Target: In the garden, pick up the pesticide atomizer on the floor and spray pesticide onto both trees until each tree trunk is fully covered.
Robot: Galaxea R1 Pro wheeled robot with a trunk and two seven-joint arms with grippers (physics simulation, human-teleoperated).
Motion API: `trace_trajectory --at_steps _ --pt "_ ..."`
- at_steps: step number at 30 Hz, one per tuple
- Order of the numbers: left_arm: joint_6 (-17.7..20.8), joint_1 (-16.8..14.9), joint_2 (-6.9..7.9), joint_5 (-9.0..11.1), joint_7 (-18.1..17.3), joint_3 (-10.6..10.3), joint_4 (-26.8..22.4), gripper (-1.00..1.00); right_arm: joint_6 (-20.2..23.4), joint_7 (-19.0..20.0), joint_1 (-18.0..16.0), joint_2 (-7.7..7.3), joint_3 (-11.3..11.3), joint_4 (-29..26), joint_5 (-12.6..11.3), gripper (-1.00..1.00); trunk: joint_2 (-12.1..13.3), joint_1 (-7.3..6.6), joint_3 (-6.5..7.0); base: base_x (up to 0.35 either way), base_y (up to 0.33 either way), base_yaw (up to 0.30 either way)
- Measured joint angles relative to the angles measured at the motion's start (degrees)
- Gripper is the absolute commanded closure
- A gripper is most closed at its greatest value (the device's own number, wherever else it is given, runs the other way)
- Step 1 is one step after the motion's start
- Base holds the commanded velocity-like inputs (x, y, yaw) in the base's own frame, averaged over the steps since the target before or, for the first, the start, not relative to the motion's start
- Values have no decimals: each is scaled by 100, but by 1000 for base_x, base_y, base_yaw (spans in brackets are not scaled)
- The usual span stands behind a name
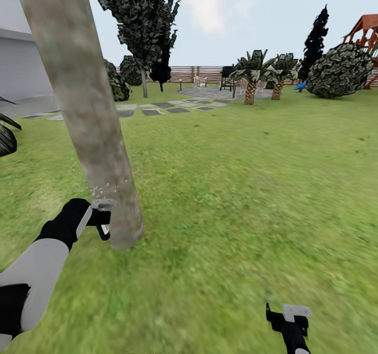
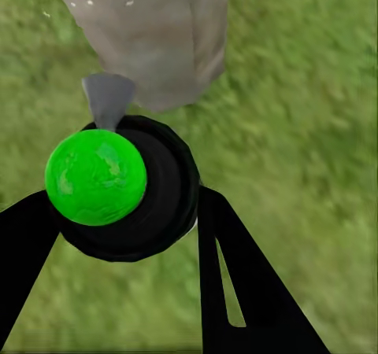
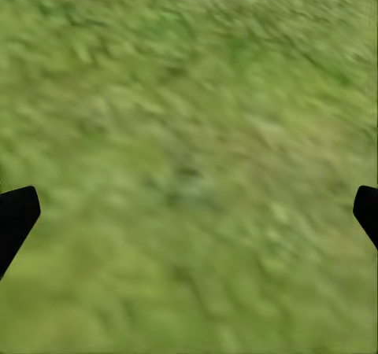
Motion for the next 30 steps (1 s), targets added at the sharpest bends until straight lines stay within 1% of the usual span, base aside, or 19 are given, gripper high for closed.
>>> trace_trajectory --at_steps 6,17,20,22,26,27,30 --pt "-6 16 -10 0 8 -38 8 100 0 0 0 2 0 0 0 -100 0 -1 0 94 -277 247" --pt "-19 20 -23 -10 43 -31 26 100 0 -1 1 -2 0 -2 0 -100 0 0 0 113 -274 24" --pt "-39 34 17 -20 212 10 85 100 0 0 0 7 0 0 0 -100 0 0 0 7 -274 226" --pt "-57 71 121 -35 287 17 96 100 0 0 0 8 0 0 0 -100 0 0 0 1 -274 272" --pt "-76 254 282 -12 300 42 98 100 0 2 0 9 0 0 0 -100 0 -1 0 116 -261 277" --pt "-76 271 300 10 299 40 98 100 0 1 0 9 0 0 0 -100 0 -2 0 183 -239 252" --pt "-85 281 254 57 296 31 99 100 0 1 1 8 0 -1 0 -100 0 -2 0 195 -233 113"
